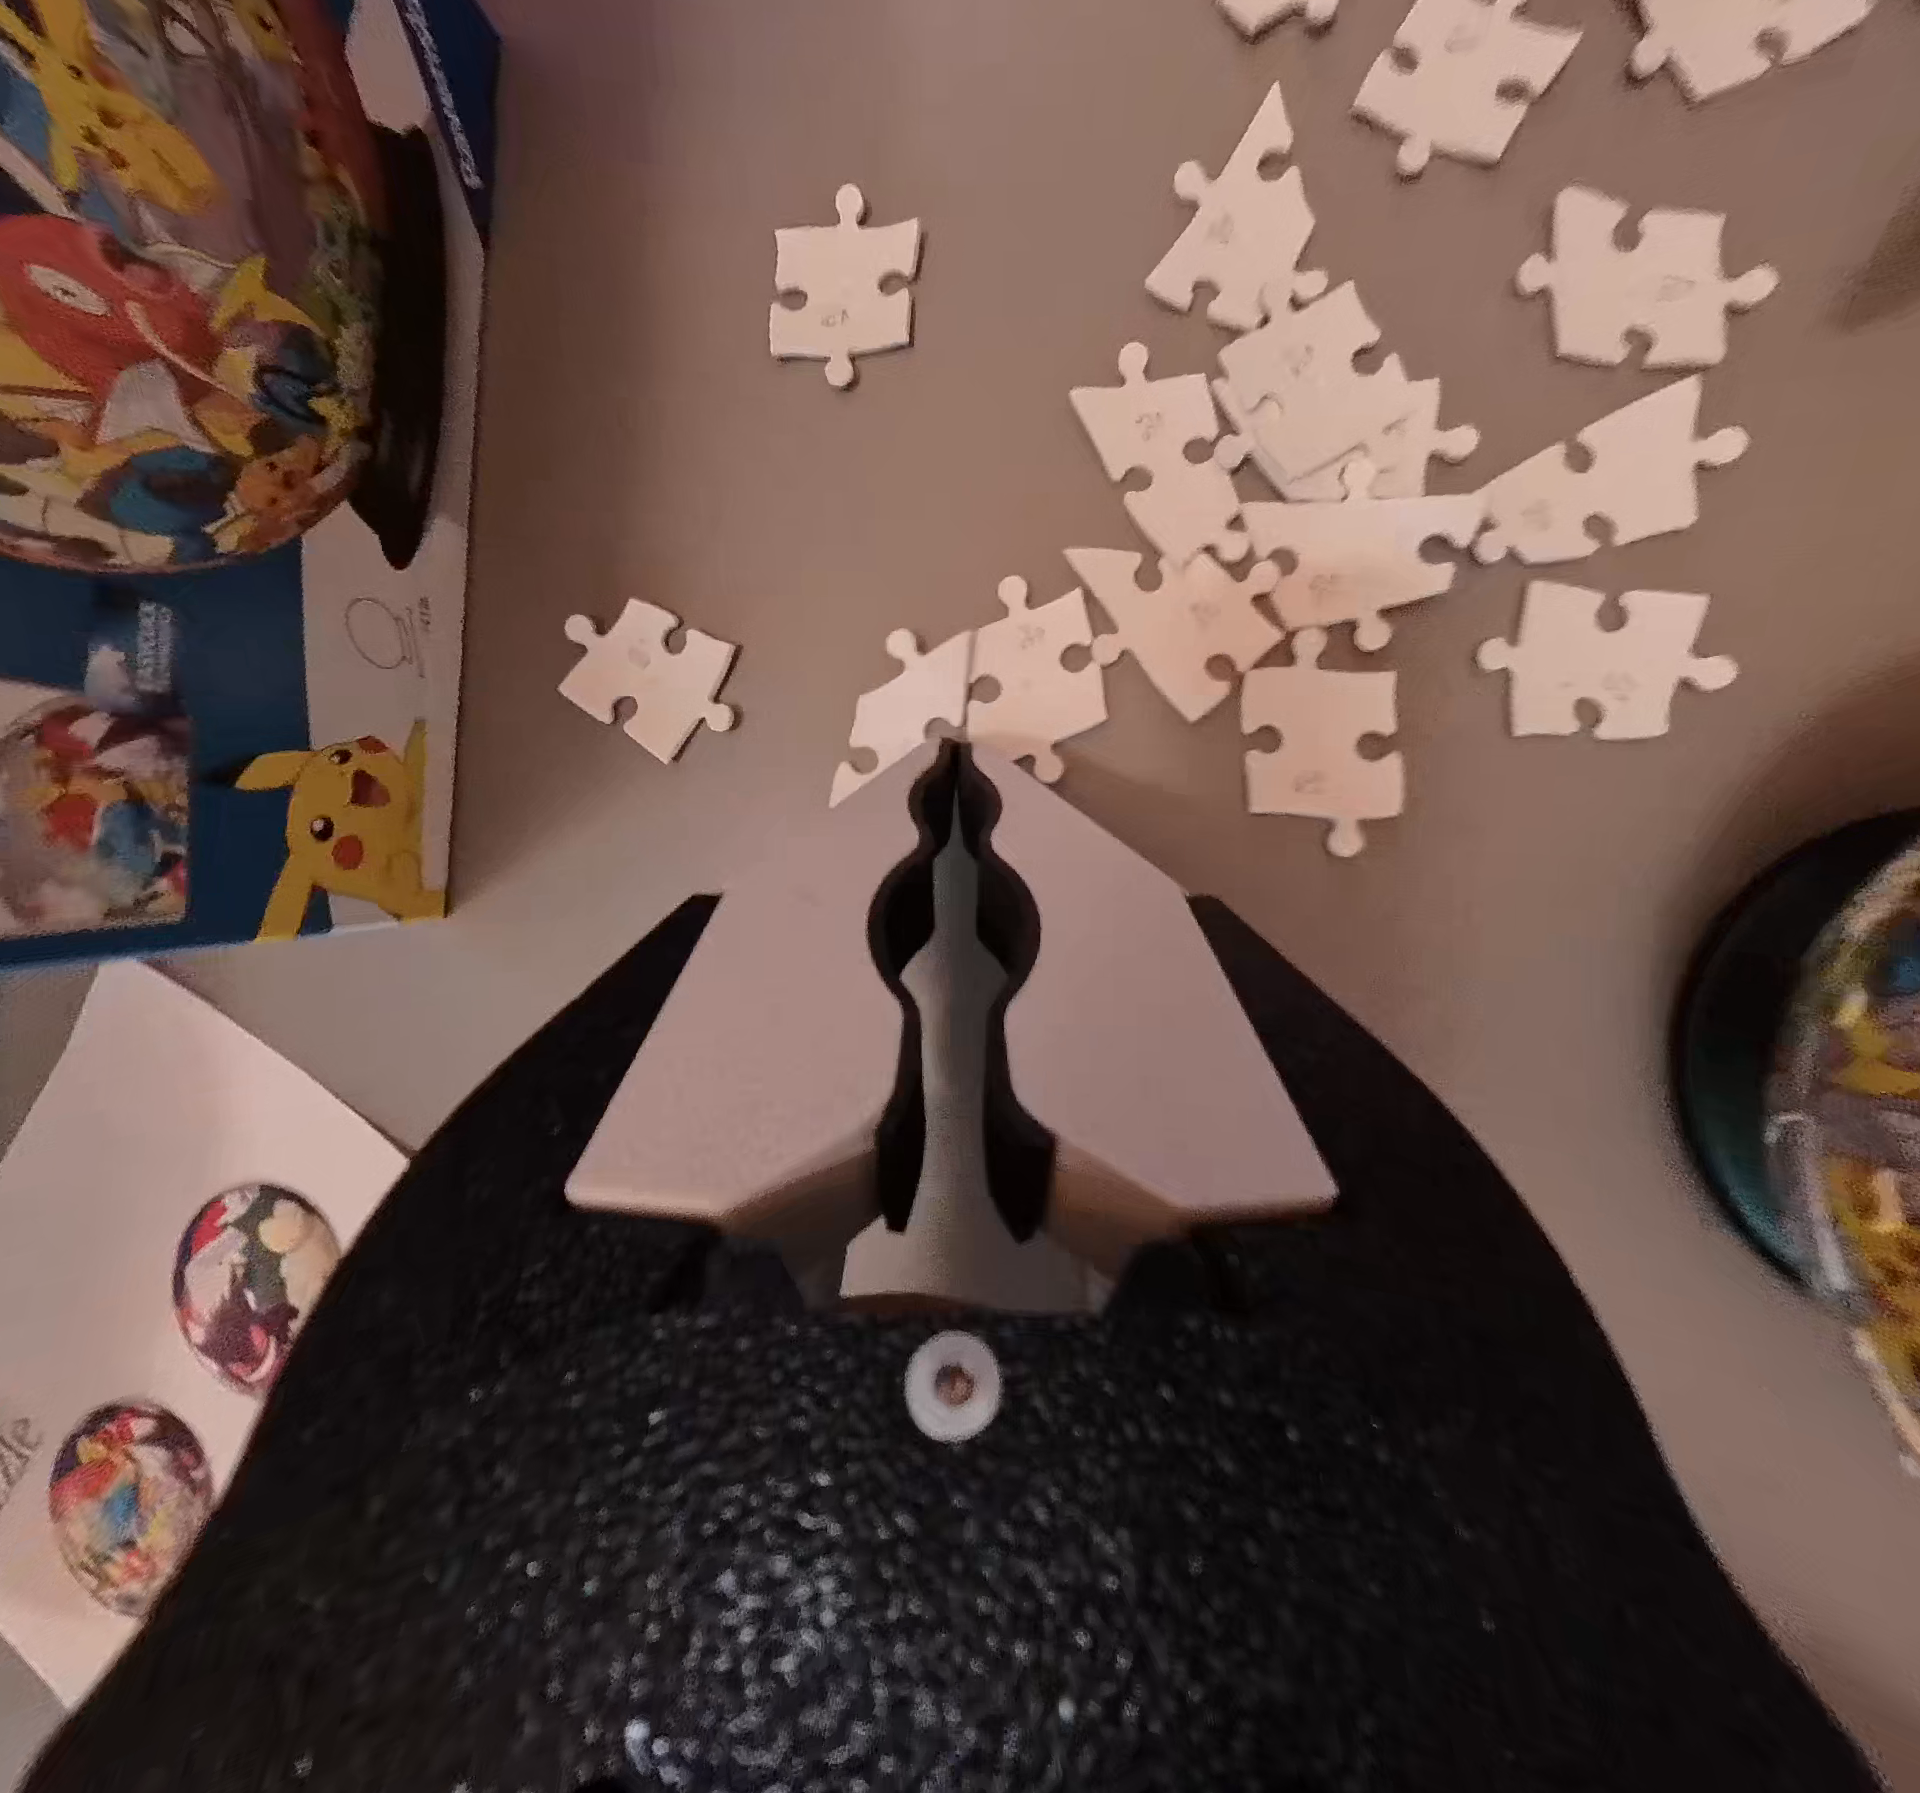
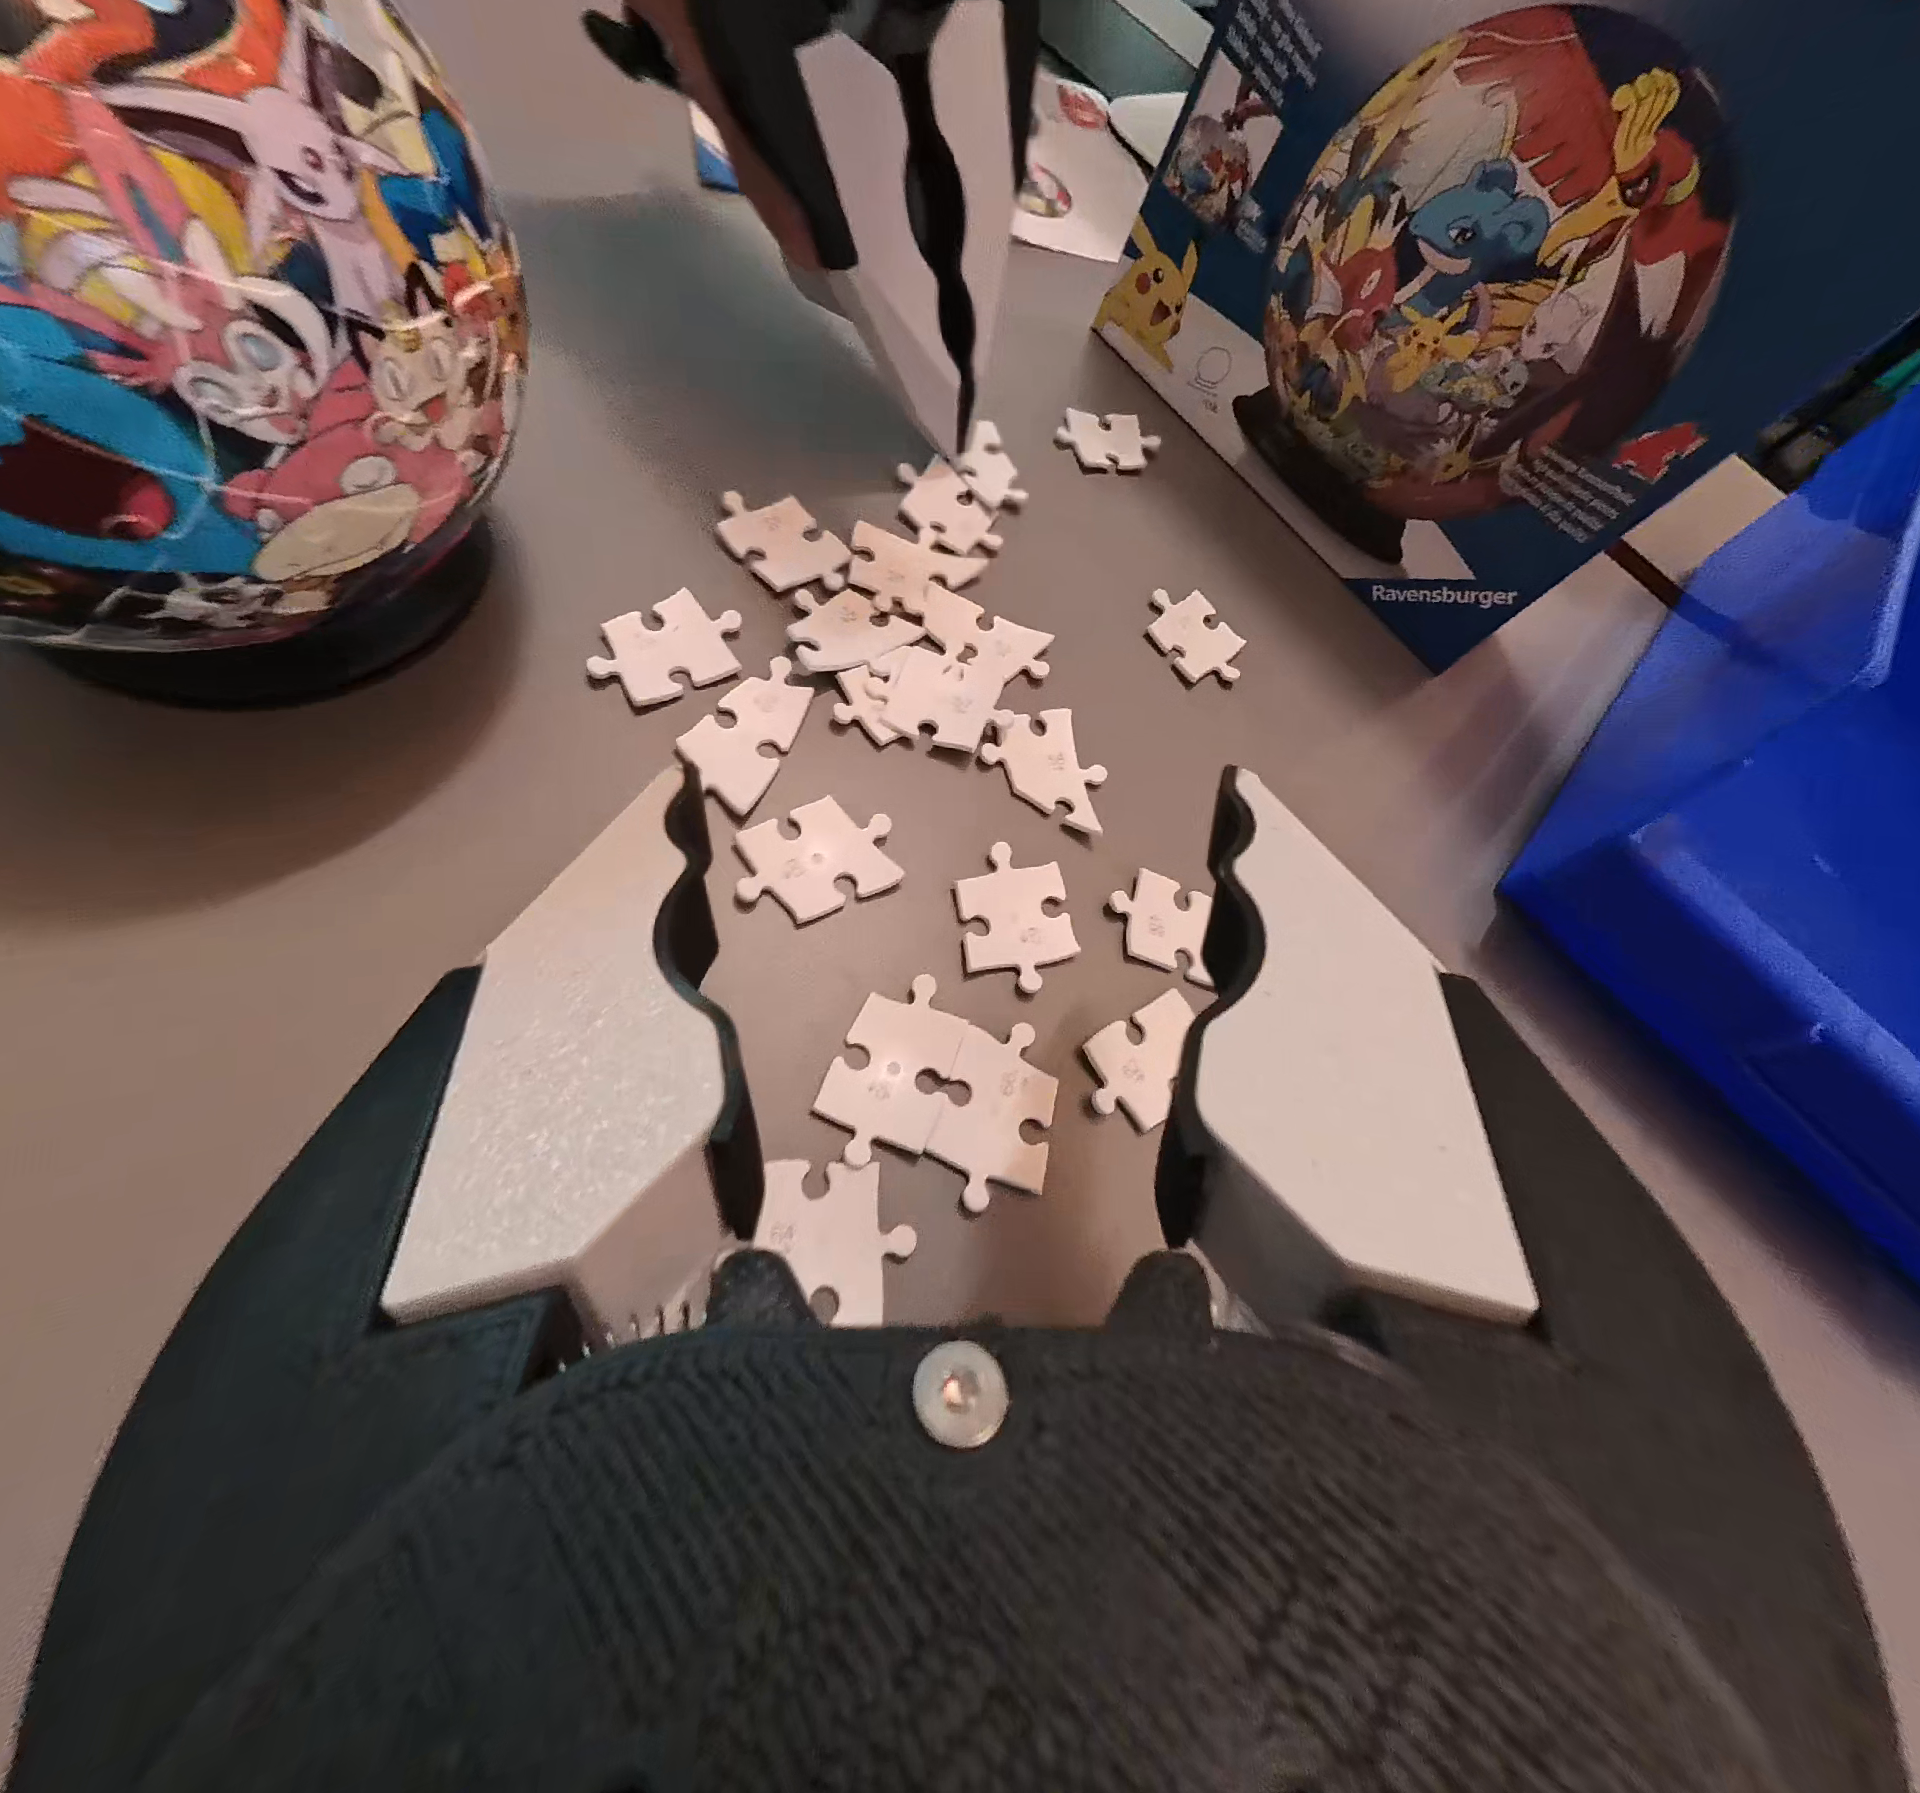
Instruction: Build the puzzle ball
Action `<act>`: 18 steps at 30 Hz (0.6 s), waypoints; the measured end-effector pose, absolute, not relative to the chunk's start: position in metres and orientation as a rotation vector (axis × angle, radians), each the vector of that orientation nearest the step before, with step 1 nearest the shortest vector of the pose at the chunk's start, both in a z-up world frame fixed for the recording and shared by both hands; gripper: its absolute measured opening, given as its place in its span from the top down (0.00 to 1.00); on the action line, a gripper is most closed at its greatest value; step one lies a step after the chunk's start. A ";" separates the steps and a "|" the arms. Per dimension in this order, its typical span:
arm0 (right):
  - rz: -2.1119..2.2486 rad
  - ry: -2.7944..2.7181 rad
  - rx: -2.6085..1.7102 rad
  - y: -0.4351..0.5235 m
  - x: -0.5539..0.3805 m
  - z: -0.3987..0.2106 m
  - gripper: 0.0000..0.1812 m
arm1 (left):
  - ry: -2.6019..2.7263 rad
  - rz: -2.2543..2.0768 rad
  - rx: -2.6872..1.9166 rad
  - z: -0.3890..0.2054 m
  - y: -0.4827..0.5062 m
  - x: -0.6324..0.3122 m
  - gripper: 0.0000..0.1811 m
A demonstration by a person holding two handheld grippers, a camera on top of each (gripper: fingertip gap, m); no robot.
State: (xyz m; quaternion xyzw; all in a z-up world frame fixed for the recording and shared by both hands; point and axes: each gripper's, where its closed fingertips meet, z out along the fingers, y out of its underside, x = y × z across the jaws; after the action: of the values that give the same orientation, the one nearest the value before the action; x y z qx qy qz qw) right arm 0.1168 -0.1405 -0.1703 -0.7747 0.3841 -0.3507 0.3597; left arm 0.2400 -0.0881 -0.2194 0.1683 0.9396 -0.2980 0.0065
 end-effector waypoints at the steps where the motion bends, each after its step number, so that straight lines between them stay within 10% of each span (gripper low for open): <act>1: -0.913 0.992 -1.999 -0.140 0.119 -0.170 0.48 | 2.925 -0.980 0.503 -0.214 -0.088 0.237 1.00; 6: -0.907 0.963 -1.994 -0.131 0.118 -0.169 0.48 | 2.805 -1.023 0.283 -0.192 -0.078 0.260 1.00; 9: -0.907 0.963 -1.985 -0.128 0.118 -0.169 0.48 | 2.902 -0.935 0.139 -0.206 -0.073 0.267 0.79; 18: -0.906 0.972 -1.996 -0.129 0.107 -0.174 0.48 | 2.983 -0.901 0.090 -0.225 -0.080 0.257 0.99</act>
State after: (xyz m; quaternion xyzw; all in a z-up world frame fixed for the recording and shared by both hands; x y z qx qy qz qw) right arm 0.1070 -0.1293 -0.1739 -0.7756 0.3775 -0.3520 0.3634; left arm 0.2569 -0.0803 -0.2253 0.0288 0.9568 -0.2891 0.0121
